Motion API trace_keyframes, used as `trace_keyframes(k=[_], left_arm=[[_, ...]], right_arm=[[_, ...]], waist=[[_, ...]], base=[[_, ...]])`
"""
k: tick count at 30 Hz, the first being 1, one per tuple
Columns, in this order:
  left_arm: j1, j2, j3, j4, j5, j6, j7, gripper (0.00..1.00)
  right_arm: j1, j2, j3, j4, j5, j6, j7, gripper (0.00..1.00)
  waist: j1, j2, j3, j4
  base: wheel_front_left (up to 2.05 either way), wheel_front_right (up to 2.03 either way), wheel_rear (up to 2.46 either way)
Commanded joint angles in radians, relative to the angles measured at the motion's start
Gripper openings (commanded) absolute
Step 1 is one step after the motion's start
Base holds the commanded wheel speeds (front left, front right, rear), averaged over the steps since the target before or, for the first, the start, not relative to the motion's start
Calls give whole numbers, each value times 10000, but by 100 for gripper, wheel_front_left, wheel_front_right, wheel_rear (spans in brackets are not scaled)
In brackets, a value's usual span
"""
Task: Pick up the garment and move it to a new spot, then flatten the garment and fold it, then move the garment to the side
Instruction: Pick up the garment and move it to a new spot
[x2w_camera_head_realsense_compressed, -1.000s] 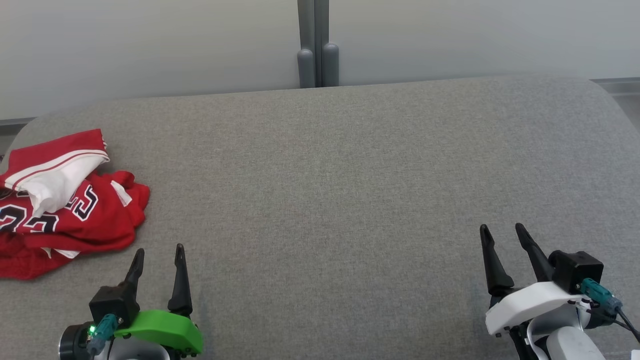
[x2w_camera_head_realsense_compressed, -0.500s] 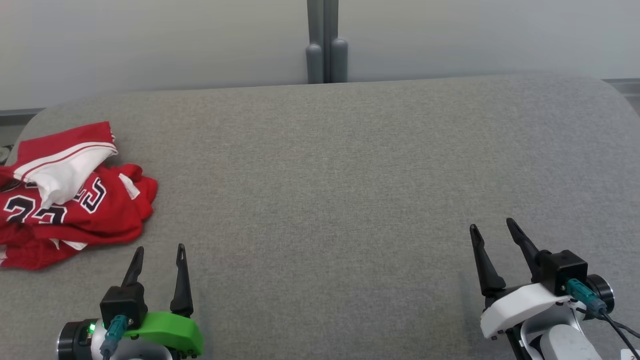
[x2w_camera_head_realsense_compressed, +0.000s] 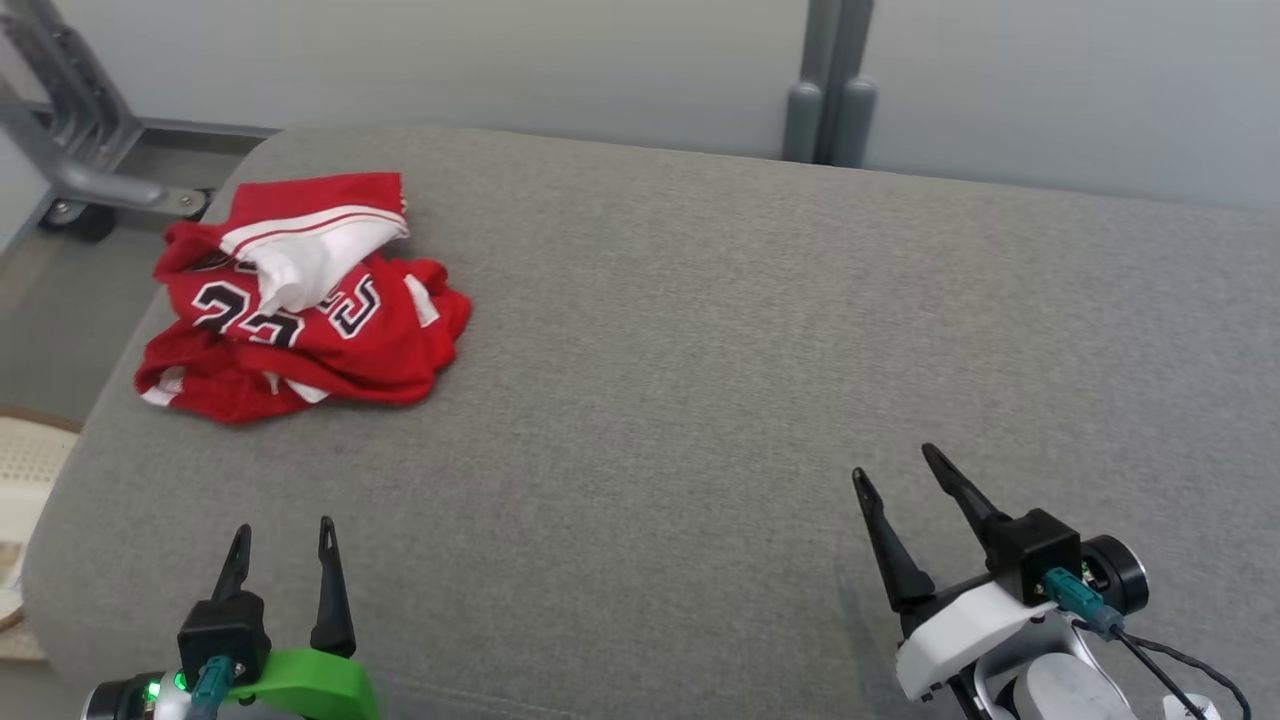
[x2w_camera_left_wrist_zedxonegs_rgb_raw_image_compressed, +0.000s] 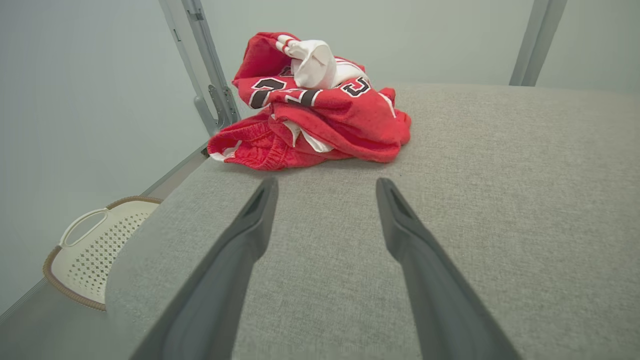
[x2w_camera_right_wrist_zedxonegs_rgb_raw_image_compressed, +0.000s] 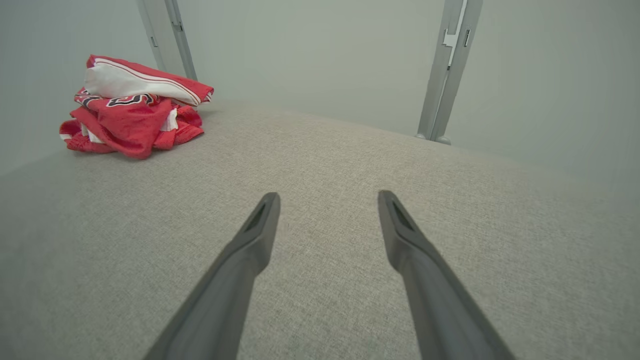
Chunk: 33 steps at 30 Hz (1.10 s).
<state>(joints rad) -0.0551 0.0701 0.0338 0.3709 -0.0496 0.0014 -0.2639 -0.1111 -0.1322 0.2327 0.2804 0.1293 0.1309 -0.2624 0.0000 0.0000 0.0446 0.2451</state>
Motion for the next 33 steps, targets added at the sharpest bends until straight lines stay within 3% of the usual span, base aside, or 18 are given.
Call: trace_keyframes(k=[1, 9, 15, 20, 25, 33], left_arm=[[205, 6, 82, 16, -8, 45, -9, 100], [511, -90, 631, 68, -445, -115, -9, 100], [-371, -40, 1060, 517, -988, -773, -11, 100], [-1808, 699, 1228, 1156, -1100, -1119, -9, 100], [-3623, 1812, 1184, 2153, -1415, -1271, -7, 100], [-5828, 2989, 70, 3156, -2595, -1312, 995, 100]], right_arm=[[-146, -3, 94, 52, 92, -4, -36, 100], [-298, -8, 658, 241, 283, -4, -36, 100], [-417, -255, 637, 255, 344, -3, -36, 100], [-556, -496, 540, 193, 365, -4, -36, 100], [-709, -606, 517, 132, 315, -3, -36, 100], [-948, -759, 471, 42, 301, -6, -36, 100]], waist=[[0, 0, 78, 1084], [0, 0, 231, 1399], [0, 0, 734, 931], [0, 0, 1185, 436], [0, 0, 1612, -126], [0, 0, 2089, -883]], base=[[0, 0, 0], [0, 0, 0], [0, 0, 0], [0, 0, 0], [0, 0, 0], [0, 0, 0]])
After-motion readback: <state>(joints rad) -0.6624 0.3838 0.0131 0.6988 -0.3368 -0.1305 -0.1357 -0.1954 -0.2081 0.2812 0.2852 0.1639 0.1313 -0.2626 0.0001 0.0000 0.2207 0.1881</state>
